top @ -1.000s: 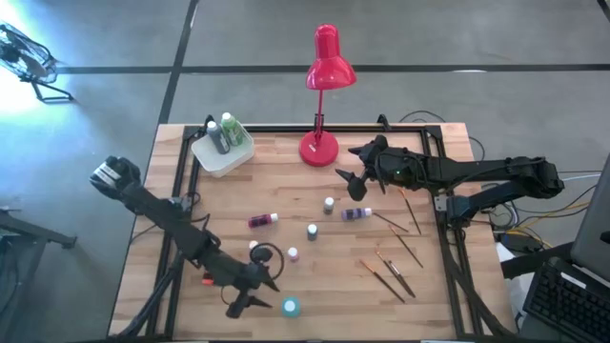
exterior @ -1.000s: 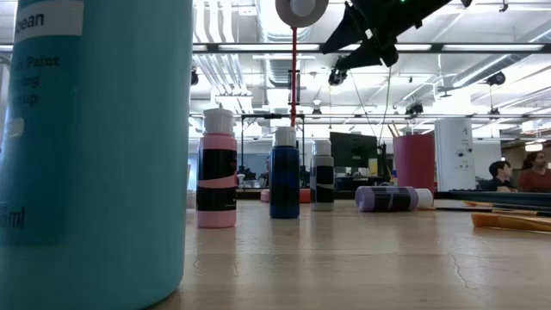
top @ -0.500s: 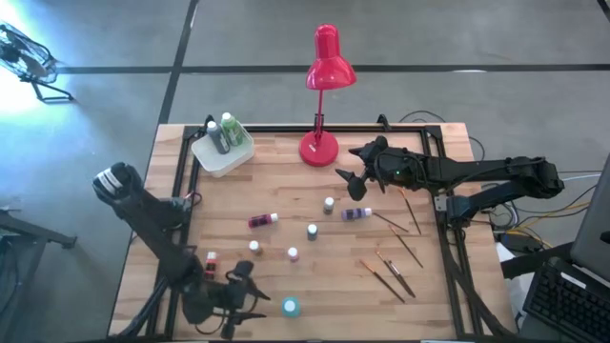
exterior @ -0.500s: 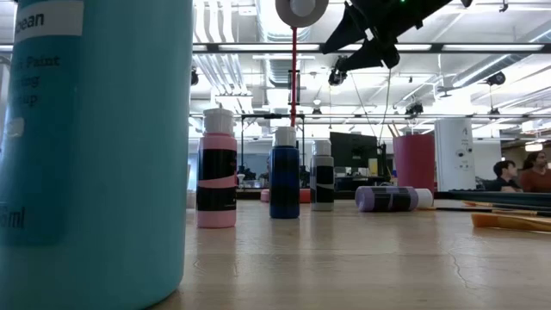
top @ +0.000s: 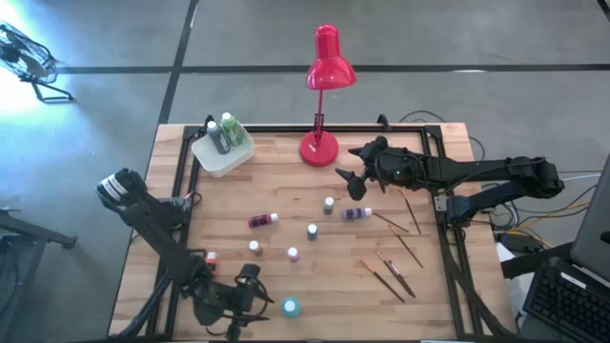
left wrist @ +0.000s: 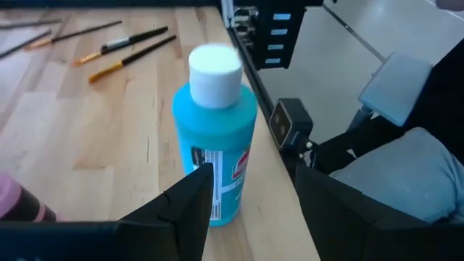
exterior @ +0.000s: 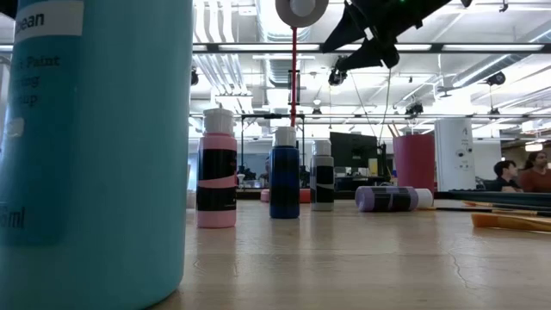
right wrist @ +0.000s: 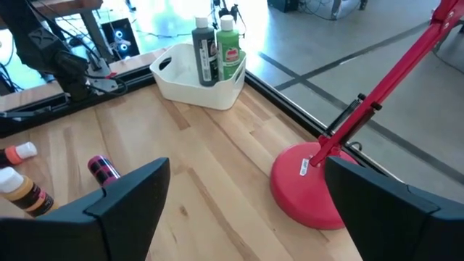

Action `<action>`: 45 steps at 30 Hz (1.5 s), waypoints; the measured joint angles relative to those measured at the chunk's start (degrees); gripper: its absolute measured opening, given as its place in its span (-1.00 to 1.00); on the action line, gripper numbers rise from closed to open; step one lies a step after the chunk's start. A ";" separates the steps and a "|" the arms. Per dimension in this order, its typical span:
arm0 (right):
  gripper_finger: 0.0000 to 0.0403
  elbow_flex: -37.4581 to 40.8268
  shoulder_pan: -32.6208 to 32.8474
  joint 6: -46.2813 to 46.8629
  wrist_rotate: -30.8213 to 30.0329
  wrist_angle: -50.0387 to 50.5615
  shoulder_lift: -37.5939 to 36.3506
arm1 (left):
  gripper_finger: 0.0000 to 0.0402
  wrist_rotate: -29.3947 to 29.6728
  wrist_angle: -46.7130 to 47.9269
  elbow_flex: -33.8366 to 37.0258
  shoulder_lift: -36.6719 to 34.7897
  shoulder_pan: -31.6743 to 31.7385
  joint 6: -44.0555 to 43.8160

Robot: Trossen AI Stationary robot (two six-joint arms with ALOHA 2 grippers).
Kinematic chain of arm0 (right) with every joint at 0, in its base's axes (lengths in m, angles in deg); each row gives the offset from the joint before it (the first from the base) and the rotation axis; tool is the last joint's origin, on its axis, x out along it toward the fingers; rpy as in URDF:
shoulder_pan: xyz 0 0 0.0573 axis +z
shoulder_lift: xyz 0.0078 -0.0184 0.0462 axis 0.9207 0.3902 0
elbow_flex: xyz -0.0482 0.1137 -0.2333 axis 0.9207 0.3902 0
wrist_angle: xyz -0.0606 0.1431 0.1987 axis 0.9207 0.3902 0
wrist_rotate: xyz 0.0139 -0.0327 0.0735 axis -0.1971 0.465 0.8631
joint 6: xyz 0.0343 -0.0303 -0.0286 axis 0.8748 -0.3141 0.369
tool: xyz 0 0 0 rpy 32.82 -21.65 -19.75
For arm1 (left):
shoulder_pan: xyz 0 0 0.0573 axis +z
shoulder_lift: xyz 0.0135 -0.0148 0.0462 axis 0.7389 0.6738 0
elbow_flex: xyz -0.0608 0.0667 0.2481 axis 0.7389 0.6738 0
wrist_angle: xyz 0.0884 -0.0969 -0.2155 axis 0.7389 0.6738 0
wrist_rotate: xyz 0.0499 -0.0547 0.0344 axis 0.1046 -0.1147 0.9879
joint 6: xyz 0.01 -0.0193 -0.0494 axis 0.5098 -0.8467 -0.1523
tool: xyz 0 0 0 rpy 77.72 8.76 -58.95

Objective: Pick & Place Paint Supplies
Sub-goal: Put the light blue paint bottle into the white bin

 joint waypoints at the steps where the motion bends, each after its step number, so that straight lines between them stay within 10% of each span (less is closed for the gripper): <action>1: 0.76 0.00 0.00 0.01 0.00 -0.20 0.00 | 0.01 -0.36 -0.04 0.00 -0.39 0.00 0.68; 18: 0.78 0.00 0.00 0.15 0.09 -0.54 0.00 | 0.69 -0.36 2.12 0.14 -1.21 2.54 6.36; 45: 0.80 0.00 0.02 -0.17 0.08 -0.54 0.00 | 0.67 -6.49 -7.70 -0.83 10.79 7.69 9.57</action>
